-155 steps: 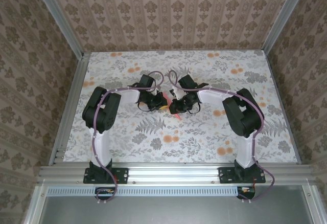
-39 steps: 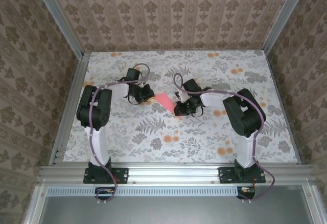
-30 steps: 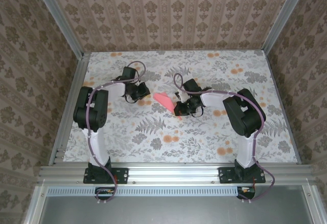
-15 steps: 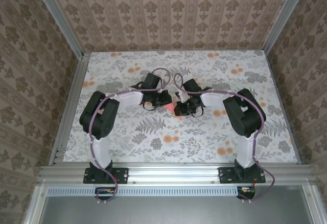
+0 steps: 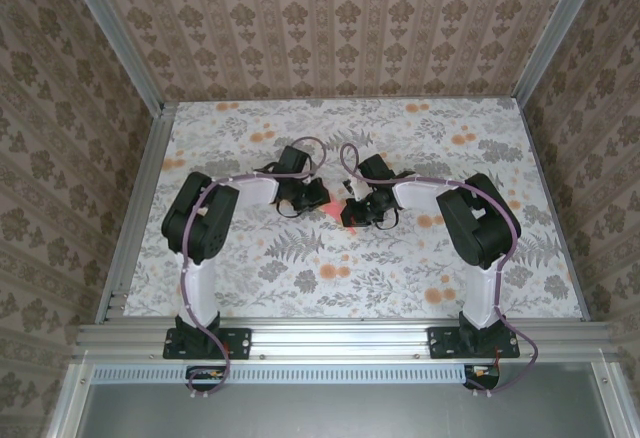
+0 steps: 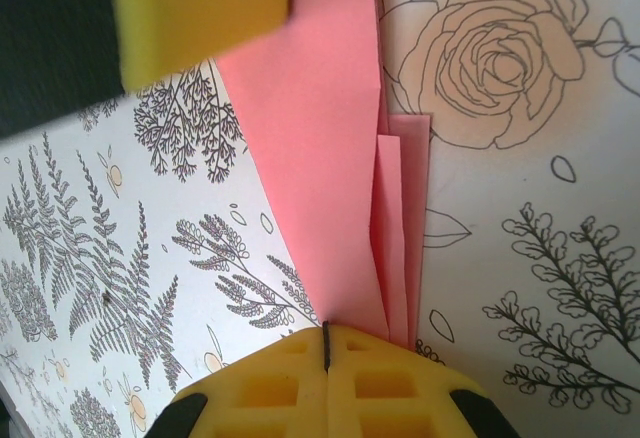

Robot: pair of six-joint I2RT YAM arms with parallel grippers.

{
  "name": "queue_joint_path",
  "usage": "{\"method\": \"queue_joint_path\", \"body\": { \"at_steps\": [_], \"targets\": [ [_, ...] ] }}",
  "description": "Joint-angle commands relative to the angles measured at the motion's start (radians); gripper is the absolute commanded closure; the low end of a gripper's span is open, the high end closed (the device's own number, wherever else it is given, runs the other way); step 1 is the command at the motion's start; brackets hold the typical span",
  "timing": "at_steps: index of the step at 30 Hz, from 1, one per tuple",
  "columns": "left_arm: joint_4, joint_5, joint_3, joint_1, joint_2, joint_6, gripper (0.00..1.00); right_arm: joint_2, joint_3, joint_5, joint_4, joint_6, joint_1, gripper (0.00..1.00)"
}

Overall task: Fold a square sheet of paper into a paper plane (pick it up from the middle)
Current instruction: Fold the wing for the fifth time at the center of the table.

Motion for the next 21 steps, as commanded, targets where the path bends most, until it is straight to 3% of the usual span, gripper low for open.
{"method": "queue_joint_path", "body": {
  "at_steps": [1,11,21],
  "targets": [
    [-0.032,-0.101,-0.032,0.07,0.007,0.005,0.9,0.025,-0.05,0.085,-0.126,-0.004,0.0,0.98],
    [-0.007,-0.166,-0.056,0.19,0.017,0.024,0.9,0.038,-0.05,0.082,-0.121,-0.002,-0.001,0.98],
    [-0.003,-0.176,-0.085,0.243,-0.023,0.044,0.9,0.038,-0.045,0.075,-0.106,0.007,0.0,0.98]
  ]
}}
